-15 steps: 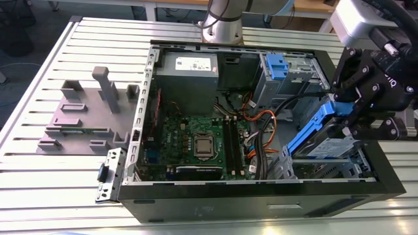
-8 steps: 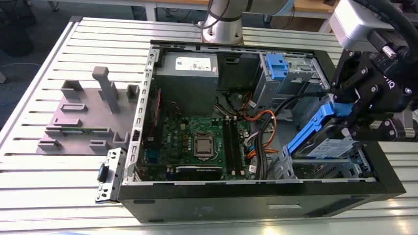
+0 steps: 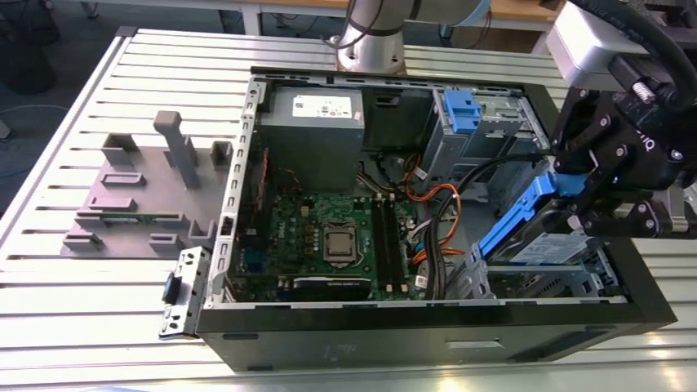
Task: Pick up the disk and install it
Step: 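Insert the disk into the insertion slot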
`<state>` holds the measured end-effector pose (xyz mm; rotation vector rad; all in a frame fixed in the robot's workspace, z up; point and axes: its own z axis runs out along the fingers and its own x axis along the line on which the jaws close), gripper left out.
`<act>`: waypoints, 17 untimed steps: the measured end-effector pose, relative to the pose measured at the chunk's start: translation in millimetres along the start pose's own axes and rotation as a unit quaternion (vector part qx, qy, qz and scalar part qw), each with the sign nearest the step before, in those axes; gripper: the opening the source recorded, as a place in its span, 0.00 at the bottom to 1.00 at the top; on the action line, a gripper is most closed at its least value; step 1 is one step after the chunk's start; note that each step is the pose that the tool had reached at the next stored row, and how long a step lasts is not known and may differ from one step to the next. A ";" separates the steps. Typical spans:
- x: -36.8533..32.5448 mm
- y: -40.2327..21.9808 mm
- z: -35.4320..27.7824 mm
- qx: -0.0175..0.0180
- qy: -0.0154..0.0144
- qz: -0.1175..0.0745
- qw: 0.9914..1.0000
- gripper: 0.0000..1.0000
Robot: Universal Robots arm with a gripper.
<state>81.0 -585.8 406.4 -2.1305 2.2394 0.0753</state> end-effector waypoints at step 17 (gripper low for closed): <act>0.4 0.0 5.0 0.000 0.000 0.000 1.000 0.37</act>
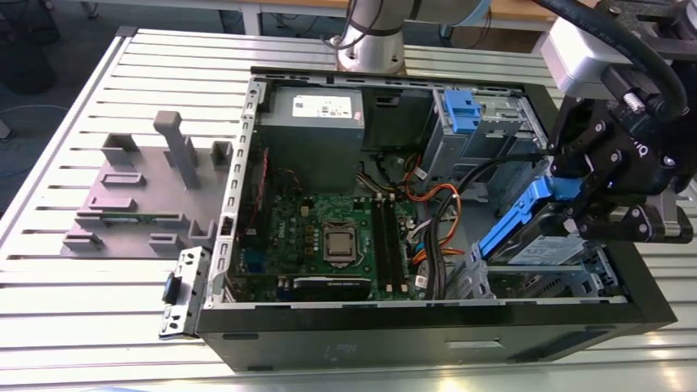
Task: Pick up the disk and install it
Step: 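Insert the disk into the insertion slot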
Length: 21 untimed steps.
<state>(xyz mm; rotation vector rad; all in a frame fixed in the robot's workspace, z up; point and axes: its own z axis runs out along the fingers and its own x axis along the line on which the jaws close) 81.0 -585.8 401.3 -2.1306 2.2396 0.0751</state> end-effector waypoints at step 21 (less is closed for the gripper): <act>0.0 0.0 0.5 0.000 0.000 0.000 1.000 0.13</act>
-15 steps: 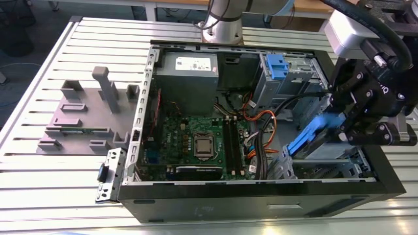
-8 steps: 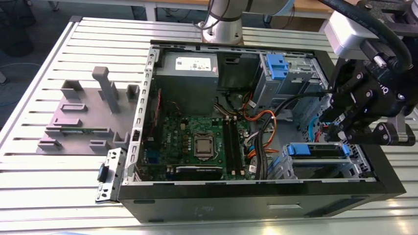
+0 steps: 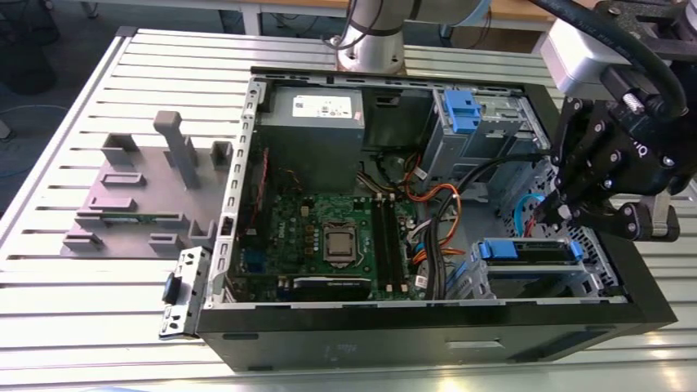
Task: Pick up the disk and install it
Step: 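Insert the disk into the insertion slot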
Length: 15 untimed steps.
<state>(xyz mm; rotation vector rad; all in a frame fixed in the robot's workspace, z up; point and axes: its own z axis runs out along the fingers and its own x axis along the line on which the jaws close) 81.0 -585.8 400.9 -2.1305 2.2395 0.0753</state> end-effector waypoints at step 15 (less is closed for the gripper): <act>0.0 -1.5 4.7 0.000 0.000 0.000 1.000 0.11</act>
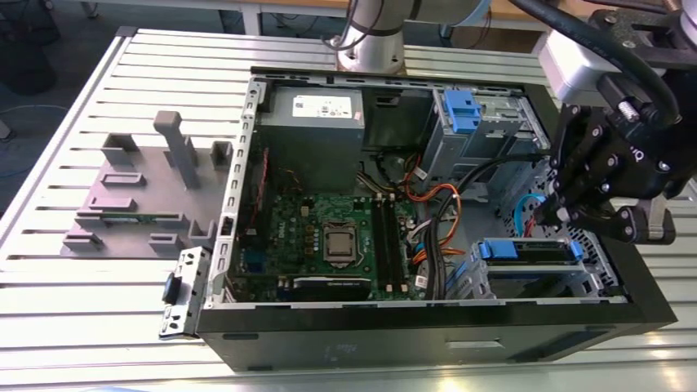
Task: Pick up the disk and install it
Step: 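Insert the disk into the insertion slot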
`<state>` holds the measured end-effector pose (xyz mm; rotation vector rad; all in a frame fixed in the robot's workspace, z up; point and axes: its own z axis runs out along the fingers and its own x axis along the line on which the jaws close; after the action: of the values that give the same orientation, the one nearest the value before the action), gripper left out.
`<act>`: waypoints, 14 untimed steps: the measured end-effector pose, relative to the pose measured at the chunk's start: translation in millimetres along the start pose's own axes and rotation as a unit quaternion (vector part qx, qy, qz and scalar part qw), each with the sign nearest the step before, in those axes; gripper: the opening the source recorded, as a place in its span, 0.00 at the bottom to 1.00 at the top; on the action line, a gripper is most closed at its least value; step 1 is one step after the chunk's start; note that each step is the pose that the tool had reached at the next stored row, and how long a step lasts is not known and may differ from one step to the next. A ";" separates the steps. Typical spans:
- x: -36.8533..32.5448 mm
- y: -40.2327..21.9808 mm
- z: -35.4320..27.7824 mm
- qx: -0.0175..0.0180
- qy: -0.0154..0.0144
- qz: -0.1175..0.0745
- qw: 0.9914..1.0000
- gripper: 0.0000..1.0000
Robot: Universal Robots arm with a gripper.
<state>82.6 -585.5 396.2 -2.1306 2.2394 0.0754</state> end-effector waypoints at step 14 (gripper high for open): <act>-4.2 -16.6 14.9 -0.001 0.000 0.000 1.000 0.11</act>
<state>99.4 -581.1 381.6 -2.1313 2.2408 0.0774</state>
